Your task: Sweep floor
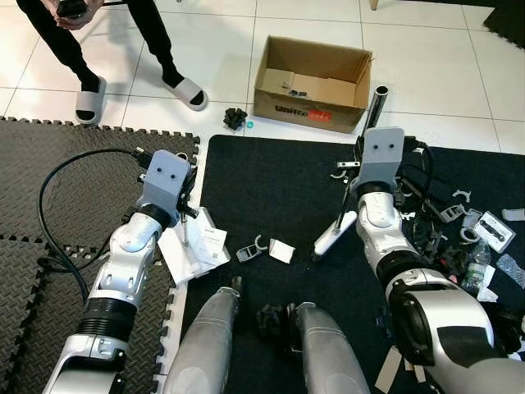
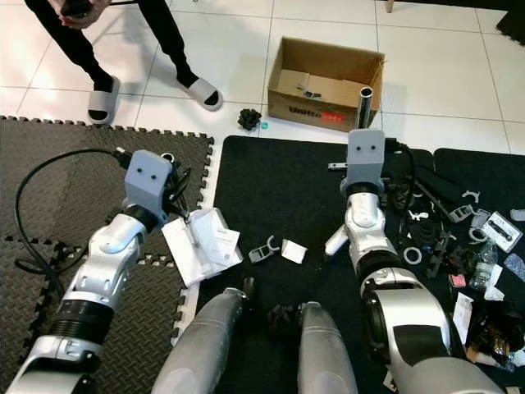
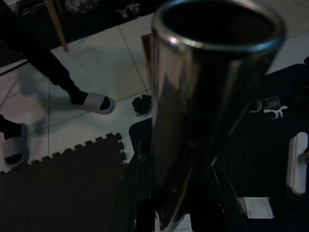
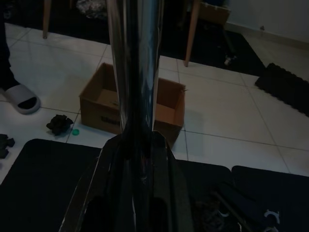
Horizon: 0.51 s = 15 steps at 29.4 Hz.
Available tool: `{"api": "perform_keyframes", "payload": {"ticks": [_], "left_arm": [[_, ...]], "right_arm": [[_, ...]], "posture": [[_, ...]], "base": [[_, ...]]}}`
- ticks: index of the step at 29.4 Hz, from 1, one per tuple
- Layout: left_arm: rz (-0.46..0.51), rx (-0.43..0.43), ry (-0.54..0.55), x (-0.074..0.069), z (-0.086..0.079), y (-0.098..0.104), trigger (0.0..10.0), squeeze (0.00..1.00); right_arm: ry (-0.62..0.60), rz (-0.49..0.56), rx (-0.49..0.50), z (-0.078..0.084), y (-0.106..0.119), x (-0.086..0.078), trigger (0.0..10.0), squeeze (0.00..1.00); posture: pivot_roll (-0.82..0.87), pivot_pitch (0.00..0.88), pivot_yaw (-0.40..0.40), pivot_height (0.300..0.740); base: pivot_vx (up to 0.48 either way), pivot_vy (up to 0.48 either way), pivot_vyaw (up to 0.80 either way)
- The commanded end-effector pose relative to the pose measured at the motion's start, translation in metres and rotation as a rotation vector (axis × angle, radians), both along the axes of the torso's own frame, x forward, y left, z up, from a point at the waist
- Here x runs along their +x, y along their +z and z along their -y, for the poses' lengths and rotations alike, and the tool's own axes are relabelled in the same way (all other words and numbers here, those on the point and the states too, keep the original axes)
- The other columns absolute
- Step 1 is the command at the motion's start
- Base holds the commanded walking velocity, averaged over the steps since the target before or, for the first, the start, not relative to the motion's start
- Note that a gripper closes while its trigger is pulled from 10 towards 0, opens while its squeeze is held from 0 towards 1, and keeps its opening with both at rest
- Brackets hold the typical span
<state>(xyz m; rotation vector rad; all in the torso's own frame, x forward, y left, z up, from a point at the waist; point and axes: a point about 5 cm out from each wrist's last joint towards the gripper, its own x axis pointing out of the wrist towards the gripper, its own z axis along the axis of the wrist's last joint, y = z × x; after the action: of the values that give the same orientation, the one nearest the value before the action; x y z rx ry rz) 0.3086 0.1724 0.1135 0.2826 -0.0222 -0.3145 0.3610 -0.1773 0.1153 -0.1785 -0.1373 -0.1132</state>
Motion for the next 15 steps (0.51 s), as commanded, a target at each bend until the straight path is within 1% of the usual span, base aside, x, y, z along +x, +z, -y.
{"api": "perform_keyframes", "payload": {"ticks": [1,6,11,12,13,15], "left_arm": [[-0.01,-0.02,-0.006,-0.0037,0.0023,-0.0033,10.0,0.0],[-0.007,-0.027,-0.007,-0.002,0.0033,-0.0021,10.0,0.0],[-0.008,-0.047,-0.033,-0.0017,0.0057,-0.0004,10.0,0.0],[-0.016,-0.045,-0.065,-0.0021,0.0071,0.0013,10.0,0.0],[-0.016,-0.045,-0.065,-0.0021,0.0071,0.0013,10.0,0.0],[-0.029,-0.054,-0.106,-0.0028,0.009,0.0031,10.0,0.0]], "right_arm": [[0.029,-0.029,-0.004,-0.0002,-0.0057,-0.0021,10.0,0.0],[0.091,-0.067,-0.005,-0.005,-0.0086,-0.0012,10.0,0.0],[0.086,-0.062,-0.007,-0.0042,-0.0075,-0.0008,10.0,0.0],[0.09,-0.063,-0.008,-0.0043,-0.0073,-0.0006,10.0,0.0],[0.09,-0.063,-0.008,-0.0043,-0.0073,-0.0006,10.0,0.0],[0.095,-0.065,-0.009,-0.0043,-0.0071,-0.0004,10.0,0.0]], "posture": [[0.13,0.329,0.02,0.74],[0.12,0.324,0.014,0.74],[0.12,0.323,0.013,0.74],[0.11,0.321,0.012,0.74],[0.11,0.321,0.012,0.74],[0.11,0.319,0.01,0.74]], "base": [[0.0,0.0,0.0],[0.0,0.0,0.0],[0.0,0.0,0.0],[0.0,0.0,0.0],[0.0,0.0,0.0],[0.0,0.0,0.0]]}}
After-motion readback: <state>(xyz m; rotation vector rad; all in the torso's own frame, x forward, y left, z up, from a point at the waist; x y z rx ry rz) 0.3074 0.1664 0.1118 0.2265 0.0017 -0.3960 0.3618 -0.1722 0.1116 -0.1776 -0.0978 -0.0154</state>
